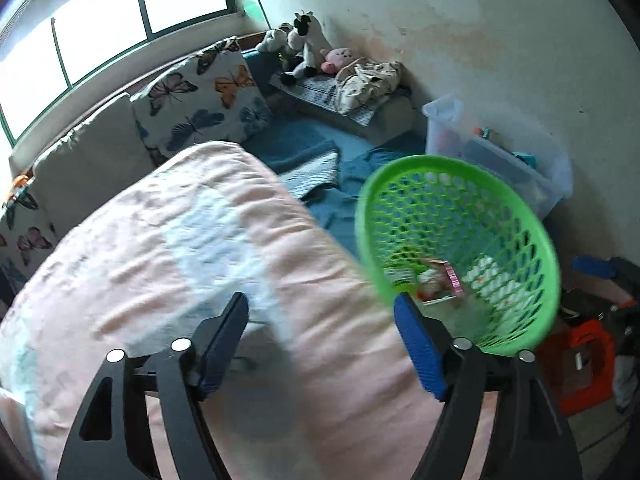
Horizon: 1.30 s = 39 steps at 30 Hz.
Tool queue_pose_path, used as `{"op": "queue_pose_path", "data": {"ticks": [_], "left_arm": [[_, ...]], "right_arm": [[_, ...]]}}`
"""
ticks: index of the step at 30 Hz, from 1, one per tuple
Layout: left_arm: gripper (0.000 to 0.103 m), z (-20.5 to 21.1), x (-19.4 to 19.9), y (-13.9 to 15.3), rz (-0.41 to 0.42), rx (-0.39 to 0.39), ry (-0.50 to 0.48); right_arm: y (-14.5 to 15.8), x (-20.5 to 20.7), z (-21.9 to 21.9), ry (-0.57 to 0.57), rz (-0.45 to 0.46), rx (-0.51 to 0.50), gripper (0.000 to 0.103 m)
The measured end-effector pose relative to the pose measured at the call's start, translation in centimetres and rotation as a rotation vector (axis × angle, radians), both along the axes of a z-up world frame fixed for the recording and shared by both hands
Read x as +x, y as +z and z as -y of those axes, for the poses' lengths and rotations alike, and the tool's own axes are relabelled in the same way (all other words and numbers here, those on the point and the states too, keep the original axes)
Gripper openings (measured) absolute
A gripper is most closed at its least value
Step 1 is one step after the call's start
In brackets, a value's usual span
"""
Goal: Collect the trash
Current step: 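Grasp the white milk carton on the bed with the left tool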
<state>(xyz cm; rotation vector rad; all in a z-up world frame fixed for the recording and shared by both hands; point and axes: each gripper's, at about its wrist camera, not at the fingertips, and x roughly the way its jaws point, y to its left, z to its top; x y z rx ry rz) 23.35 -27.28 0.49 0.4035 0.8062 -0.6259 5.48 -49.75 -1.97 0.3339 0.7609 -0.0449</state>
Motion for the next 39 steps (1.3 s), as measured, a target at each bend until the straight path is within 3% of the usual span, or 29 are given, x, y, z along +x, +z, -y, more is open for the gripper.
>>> {"op": "queue_pose_path", "data": {"ticks": [5,11,20,26,32,39], "left_arm": [[0.085,-2.2,2.0,-0.3,0.048,0.093,-0.033],[0.086,-3.1,3.7,-2.2,0.082,0.203,-0.073],[0.085,-3.8,5.6,-4.4,0.033,0.25,-0.108],[0.056,-5.2,4.9,-3.5,0.046,0.188,-0.066],[0.048,-7.1,3.5,-2.6,0.035,0.115,0.006],[0.047,-12.0,2.4,0.1,0.03,0.003,0.156]], "right_arm": [[0.2,0.9,-1.1,0.033,-0.004,0.017,0.081],[0.5,2.2,-3.4,0.091,-0.008,0.004,0.081],[0.2,3.7,-5.7,0.14,-0.021,0.008,0.081],[0.2,3.6,-6.1,0.147,-0.023,0.01,0.081],[0.8,3.1,-6.6,0.16,0.003,0.026,0.081],[1.4,3.4,-9.0,0.228,0.028,0.042,0.081]]}}
